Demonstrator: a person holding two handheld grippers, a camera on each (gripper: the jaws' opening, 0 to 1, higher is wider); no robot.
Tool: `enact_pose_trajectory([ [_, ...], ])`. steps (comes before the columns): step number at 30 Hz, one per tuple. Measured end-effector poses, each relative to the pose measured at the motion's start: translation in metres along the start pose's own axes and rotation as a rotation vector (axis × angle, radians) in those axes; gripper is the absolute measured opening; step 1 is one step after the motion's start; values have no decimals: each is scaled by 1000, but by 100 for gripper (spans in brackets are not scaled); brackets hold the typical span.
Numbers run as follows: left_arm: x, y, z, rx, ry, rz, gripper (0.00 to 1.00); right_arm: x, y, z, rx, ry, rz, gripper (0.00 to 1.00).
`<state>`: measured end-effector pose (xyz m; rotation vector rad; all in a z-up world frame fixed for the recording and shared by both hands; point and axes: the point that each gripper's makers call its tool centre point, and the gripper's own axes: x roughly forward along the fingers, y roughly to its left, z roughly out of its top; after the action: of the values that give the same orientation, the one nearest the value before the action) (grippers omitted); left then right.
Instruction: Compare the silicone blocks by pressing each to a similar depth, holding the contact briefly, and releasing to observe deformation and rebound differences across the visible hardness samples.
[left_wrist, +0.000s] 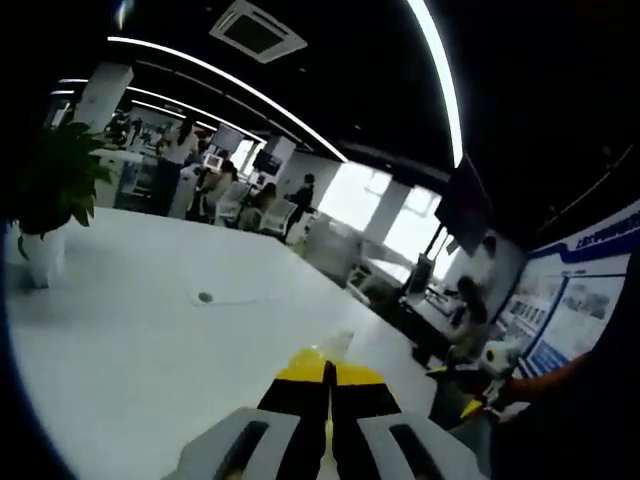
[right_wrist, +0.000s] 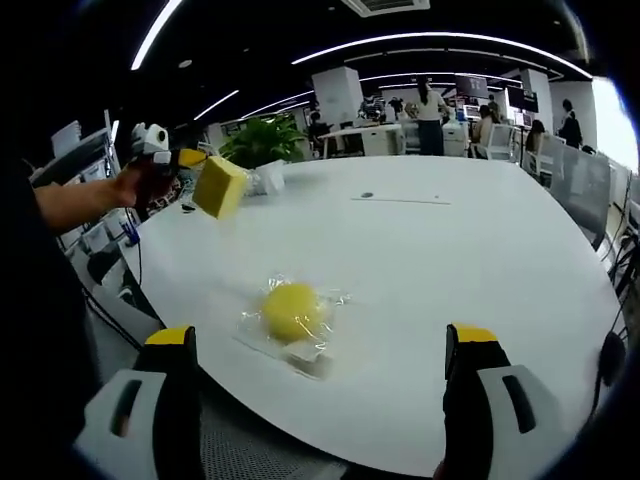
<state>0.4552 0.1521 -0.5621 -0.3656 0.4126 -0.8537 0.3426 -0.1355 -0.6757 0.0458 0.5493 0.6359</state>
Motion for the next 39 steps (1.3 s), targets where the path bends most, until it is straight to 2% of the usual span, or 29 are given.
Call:
enact_pose_trajectory([
  [3, 2, -5, 4, -2, 0, -12, 0, 1, -3, -1, 36, -13, -11, 96],
  [6, 4, -11, 5, 37, 19, -41, 0, 0, -1, 4, 28, -37, -13, 96],
  [13, 6, -20, 7, 49, 20, -69, 0, -1, -4, 8, 41, -69, -31, 96],
  [16, 4, -28, 10, 50, 9, -81, 0, -1, -1, 7, 34, -67, -32, 96],
  [18, 3, -31, 11, 64, 7, -87, 0, 0, 0, 6, 17, -54, -28, 90],
  [28, -3, -41, 12, 65, 0, -128, 0, 0, 3, 14, 12, -69, -16, 91],
  [36, -7, -47, 22, 74, -26, -143, 0, 2, 5, 22, 29, -84, 11, 92],
  [39, -7, -52, 26, 77, -33, -150, 0, 5, 13, 32, 15, -107, 63, 96],
])
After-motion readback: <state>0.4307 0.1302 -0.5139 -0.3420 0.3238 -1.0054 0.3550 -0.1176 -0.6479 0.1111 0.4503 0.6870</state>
